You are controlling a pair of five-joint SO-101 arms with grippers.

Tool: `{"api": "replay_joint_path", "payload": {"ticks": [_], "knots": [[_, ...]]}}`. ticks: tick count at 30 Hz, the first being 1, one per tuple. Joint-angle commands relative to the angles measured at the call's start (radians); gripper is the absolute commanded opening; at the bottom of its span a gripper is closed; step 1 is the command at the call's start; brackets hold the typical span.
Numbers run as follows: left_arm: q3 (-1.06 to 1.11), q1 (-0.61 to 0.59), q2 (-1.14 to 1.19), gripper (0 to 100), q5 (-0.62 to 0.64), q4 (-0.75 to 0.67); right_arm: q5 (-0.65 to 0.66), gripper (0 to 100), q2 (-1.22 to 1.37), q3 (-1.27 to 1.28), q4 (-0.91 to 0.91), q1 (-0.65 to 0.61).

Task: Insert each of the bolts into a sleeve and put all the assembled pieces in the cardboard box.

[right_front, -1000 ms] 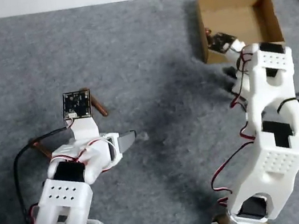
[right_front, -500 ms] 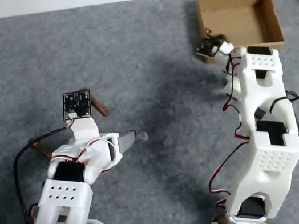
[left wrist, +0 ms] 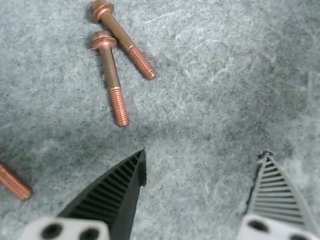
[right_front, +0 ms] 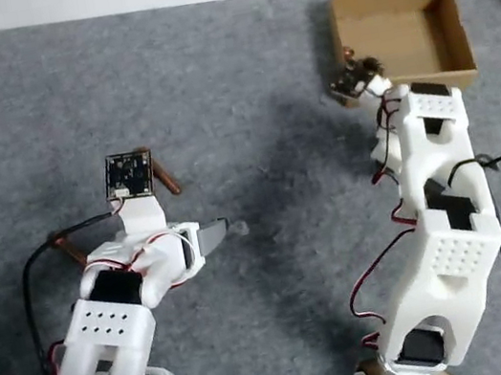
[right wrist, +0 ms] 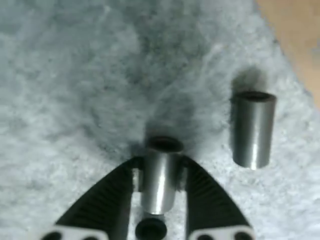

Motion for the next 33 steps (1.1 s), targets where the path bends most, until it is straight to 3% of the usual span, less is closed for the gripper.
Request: {"api": "replay_joint_path", "payload": {"ticks": [1, 8, 15, 22, 33], "knots": [[-0.076, -0.053, -0.004, 33, -0.011, 0.005, -0.106, 0.2, -0.005, 0.002, -0.002, -0.010], [-0.153, -0.107, -0.002, 33, 0.035, 0.120, -0.293, 0.5, -0.019, -0.004, 0.085, -0.030], [-0.240, -0.143, 0.039, 26, 0.028, 0.199, -0.448, 0.5, -0.228, 0.064, 0.088, -0.061], [-0.455, -0.173, 0.390, 26, 0.026, 0.245, -0.489, 0.5, -0.562, 0.321, 0.076, -0.142], [-0.831, -0.229, 0.825, 26, 0.028, 0.307, -0.494, 0.5, -1.020, 0.651, 0.024, -0.151]]}}
